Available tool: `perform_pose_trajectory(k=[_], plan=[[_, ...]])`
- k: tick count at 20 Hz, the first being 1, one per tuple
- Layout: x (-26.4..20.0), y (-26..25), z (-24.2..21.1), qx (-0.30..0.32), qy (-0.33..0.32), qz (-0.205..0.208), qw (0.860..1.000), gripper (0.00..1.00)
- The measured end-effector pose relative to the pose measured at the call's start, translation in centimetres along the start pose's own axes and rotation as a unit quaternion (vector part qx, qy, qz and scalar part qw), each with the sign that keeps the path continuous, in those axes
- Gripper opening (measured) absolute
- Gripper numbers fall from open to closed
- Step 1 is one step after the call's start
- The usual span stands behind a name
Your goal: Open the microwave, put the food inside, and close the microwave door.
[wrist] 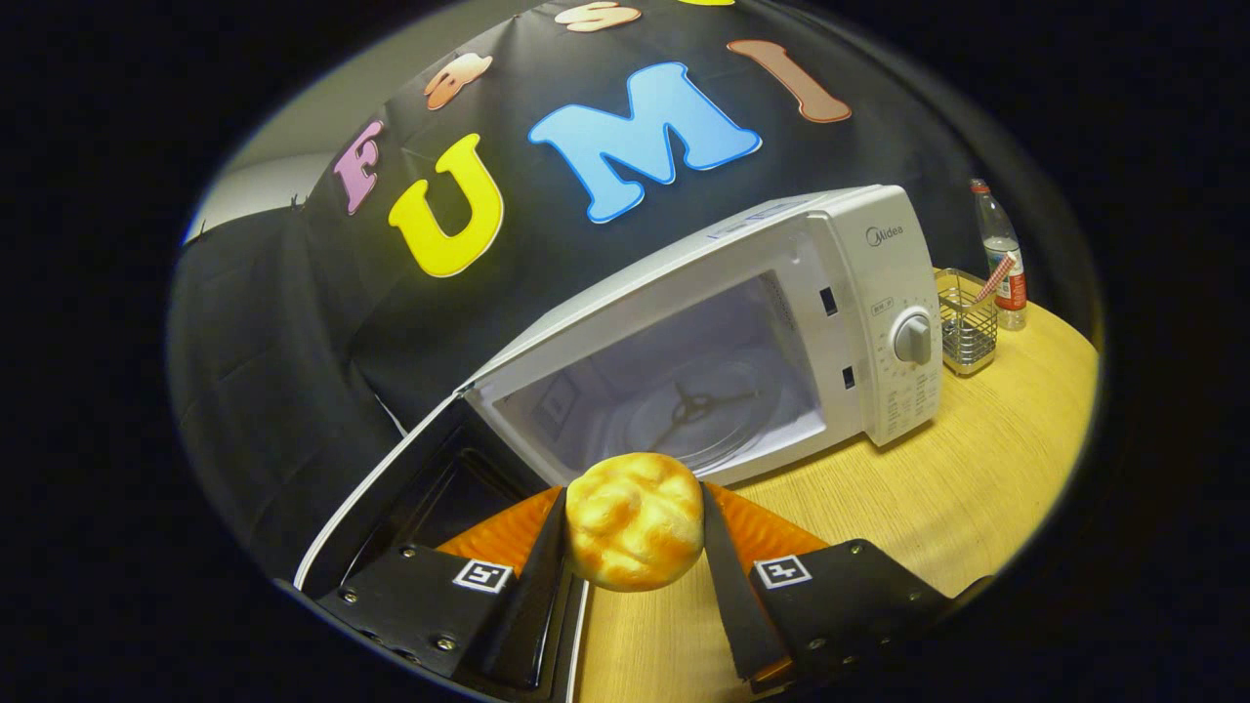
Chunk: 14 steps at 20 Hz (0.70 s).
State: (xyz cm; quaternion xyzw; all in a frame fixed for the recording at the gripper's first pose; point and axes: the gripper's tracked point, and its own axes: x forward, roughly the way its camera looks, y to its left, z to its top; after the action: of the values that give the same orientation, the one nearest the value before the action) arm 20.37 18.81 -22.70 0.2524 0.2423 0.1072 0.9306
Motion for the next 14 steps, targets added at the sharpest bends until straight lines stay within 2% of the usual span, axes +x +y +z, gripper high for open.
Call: perform_pose_trajectory(k=[14], plan=[[9.7,-2.0,1.1,0.063,-0.049,-0.029,0.996,0.75]])
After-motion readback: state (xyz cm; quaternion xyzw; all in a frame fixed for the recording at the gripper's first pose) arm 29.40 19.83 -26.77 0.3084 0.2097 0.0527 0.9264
